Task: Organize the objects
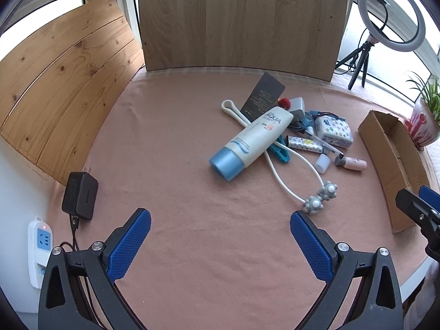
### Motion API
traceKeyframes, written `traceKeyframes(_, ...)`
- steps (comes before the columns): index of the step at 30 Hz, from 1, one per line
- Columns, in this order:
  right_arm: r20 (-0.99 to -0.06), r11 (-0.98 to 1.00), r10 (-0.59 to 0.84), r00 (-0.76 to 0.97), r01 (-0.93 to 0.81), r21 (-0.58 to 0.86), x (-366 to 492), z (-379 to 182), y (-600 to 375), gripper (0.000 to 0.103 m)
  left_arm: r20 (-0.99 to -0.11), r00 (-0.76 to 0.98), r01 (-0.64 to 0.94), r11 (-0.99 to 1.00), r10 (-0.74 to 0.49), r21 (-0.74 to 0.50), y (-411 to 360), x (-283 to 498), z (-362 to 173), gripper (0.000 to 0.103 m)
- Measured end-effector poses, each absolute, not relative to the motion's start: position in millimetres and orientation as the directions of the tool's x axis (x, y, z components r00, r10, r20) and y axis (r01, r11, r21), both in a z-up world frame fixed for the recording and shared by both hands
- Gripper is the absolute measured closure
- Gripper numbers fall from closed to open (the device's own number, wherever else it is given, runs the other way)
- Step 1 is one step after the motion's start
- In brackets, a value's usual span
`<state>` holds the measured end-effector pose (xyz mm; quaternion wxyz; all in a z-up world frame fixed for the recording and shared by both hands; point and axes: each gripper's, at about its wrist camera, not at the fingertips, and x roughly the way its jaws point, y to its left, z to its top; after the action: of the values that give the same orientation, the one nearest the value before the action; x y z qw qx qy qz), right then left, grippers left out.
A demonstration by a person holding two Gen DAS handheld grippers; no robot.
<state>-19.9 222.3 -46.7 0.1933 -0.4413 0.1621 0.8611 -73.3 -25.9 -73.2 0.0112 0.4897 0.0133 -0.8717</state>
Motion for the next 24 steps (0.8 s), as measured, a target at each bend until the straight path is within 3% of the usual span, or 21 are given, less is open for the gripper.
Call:
traceKeyframes(12, -0.853, -0.88, 0.118, -0.508, -0.452, 0.148, -47.0, -62.6, 223.1, 0.029, -0.856, -0.517, 0.008, -1.0, 0.0, -0.005, -32.0, -128.7, -83.9, 0.004)
traceKeyframes(24, -0.853, -0.886, 0.162, -0.496, -0.455, 0.096, -52.0, -56.1, 217.3, 0.033, -0.869, -0.489, -0.019, -0.997, 0.08, -0.081, -31.3, -190.3, -101.0, 0.009)
